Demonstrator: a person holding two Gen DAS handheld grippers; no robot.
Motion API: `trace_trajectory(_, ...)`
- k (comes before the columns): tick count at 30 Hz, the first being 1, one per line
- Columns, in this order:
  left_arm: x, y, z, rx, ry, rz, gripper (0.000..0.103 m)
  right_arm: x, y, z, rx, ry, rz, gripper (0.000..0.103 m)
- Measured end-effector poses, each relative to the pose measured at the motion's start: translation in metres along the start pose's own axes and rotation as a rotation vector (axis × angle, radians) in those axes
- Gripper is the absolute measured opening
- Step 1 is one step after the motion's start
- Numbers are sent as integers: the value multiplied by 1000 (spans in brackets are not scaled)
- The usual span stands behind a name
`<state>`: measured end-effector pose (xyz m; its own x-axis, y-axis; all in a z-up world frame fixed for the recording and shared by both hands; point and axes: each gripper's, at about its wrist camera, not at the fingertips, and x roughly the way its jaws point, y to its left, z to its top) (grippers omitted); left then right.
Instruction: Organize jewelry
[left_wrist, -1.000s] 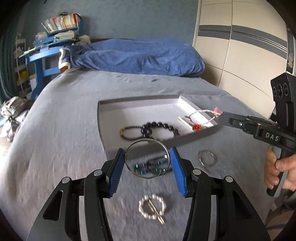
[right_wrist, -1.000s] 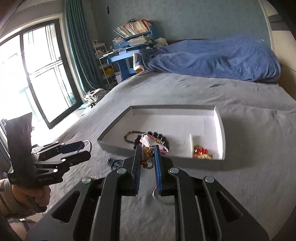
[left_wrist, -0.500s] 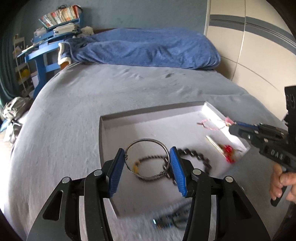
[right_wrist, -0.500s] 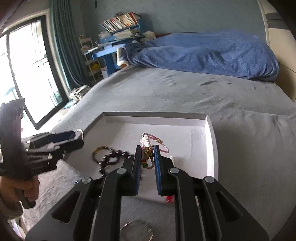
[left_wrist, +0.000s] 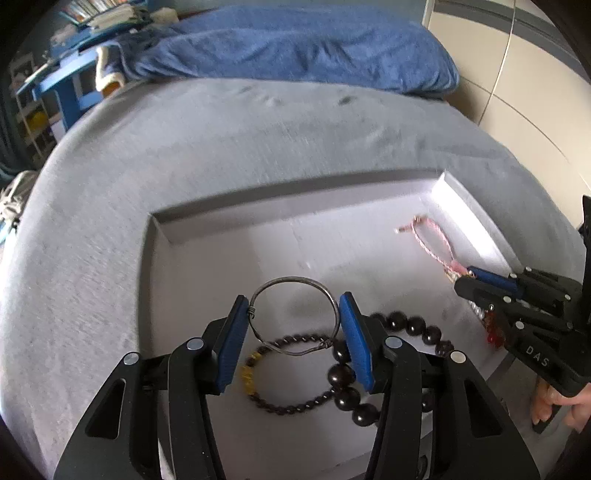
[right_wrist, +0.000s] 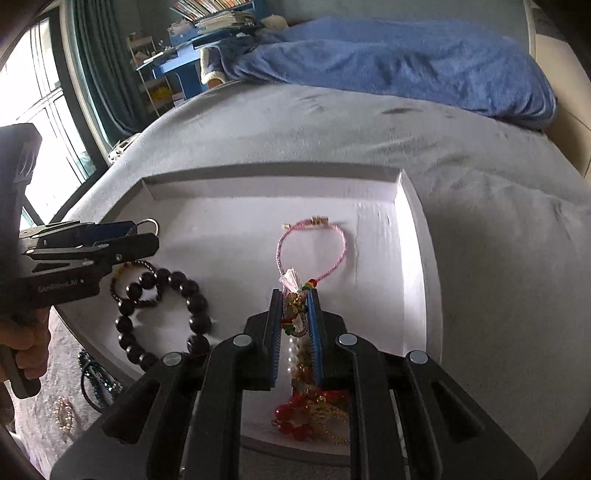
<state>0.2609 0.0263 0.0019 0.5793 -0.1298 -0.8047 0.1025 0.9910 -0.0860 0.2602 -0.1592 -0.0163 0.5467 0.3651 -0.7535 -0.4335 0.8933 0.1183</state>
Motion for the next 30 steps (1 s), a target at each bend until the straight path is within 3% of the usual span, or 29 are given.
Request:
trace_trajectory(2, 0, -2, -3, 9, -4, 5, 56, -3, 0, -1, 4, -10, 8, 16)
trace_trajectory(4, -6, -3, -6, 8, -32, -22, 69, -9, 0, -3, 7, -34, 20, 24)
trace_trajectory(9, -31, -2, -18, -4, -120, -45, 72, -33, 4, -8, 6, -123, 43, 36)
trace_trajectory(12, -52, -3, -29, -22, -188, -47, 82, -49, 9, -18, -5, -175, 42, 44)
trace_trajectory(16, -78, -4, -54, -40, -241, -82, 83, -64, 14, -30, -12, -205, 47, 49)
trace_trajectory(23, -100, -11, -90, -6, -277, -40, 83, -81, 16, -51, -2, -219, 19, 59)
trace_trajectory(30, -112, -5, -127, -62, -264, -47, 83, -96, 15, -74, 32, -224, -23, 66)
